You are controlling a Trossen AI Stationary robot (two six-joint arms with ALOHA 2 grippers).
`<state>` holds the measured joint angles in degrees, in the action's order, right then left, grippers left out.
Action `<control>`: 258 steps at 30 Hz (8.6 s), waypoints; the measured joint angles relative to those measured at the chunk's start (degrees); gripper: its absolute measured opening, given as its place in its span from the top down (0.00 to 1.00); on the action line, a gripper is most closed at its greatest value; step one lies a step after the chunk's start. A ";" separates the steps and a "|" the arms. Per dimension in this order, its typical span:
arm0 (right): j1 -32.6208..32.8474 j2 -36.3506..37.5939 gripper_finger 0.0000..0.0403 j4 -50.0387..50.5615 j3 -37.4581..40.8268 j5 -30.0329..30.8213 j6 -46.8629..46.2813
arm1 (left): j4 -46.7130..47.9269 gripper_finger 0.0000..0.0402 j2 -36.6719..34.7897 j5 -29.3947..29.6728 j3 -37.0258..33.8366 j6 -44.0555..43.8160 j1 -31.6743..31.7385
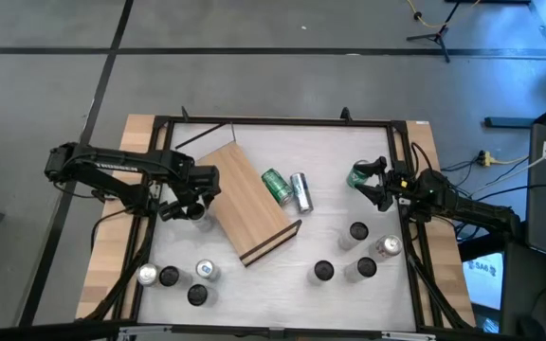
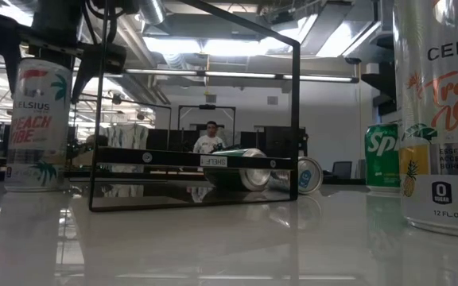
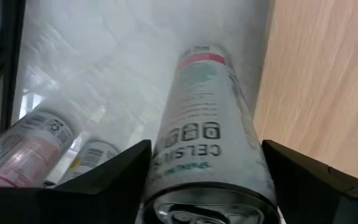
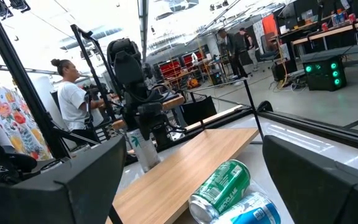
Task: Place canned beverage on shelf
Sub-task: Put the white pink soda can on the shelf
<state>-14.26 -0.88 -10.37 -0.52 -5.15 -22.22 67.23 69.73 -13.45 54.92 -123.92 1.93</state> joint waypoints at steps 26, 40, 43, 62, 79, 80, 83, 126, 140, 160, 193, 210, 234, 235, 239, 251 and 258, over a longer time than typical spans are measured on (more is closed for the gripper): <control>0.00 -0.01 0.08 0.00 0.01 0.00 0.00 | -0.86 0.19 -0.06 -0.56 0.13 10.88 -0.33; -0.01 0.00 0.08 4.98 -0.01 0.00 0.00 | -0.96 0.19 -0.58 3.23 0.20 25.86 -0.13; 0.00 0.01 0.08 4.57 -0.01 0.00 -0.02 | -1.67 0.19 -1.78 4.78 0.22 30.10 0.27; 0.00 0.01 0.08 4.37 -0.01 0.45 -0.02 | -8.67 0.19 -11.42 12.17 0.22 71.71 0.58; -0.02 0.01 0.08 4.28 -0.01 6.23 -0.07 | -5.76 0.19 -11.88 10.36 0.26 96.09 -0.09; 0.00 0.01 0.08 4.28 -0.01 6.23 -0.07 | -5.76 0.19 -11.94 10.36 0.26 96.47 -0.09; -0.02 0.01 0.08 4.26 -0.01 6.23 -0.19 | -5.77 0.19 -12.10 9.78 0.26 97.43 -0.09; -0.01 0.00 0.08 4.39 -0.01 6.19 -1.97 | -1.85 0.19 -16.49 5.25 0.26 94.82 -5.02; -0.01 0.00 0.08 4.42 -0.01 6.21 -1.97 | -1.86 0.19 -16.49 13.19 0.26 99.06 -11.66; -0.02 -0.01 0.08 4.39 -0.01 6.23 -1.97 | -1.84 0.19 -10.82 18.50 0.26 98.62 -16.55; -0.02 0.01 0.08 4.46 -0.01 6.05 -1.95 | -2.22 0.21 -2.16 19.36 0.20 98.71 -16.55; -0.02 -0.01 0.08 4.48 -0.01 6.03 -1.95 | 0.36 0.42 -2.12 17.92 3.20 98.63 -16.43; -0.02 0.01 0.08 4.46 -0.01 6.05 -1.95 | 6.41 0.42 -2.17 20.10 22.82 110.72 5.30; -0.02 -0.01 0.08 4.46 -0.01 6.04 -1.94 | 6.29 0.42 -1.92 19.94 22.83 111.82 7.01; -0.01 0.00 0.08 4.48 -0.01 6.05 -1.95 | 4.93 0.42 -0.10 18.85 22.88 117.29 13.22; -0.01 0.01 0.08 4.48 -0.01 6.03 -1.94 | -1.46 0.42 12.76 10.30 22.86 132.73 28.80; -0.02 -0.01 0.08 4.48 -0.01 6.03 -1.95 | -4.73 0.42 15.94 7.24 23.10 136.89 35.43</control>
<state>-14.28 -0.88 -5.89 -0.54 0.89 -24.16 62.50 85.67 -6.21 78.02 12.97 37.36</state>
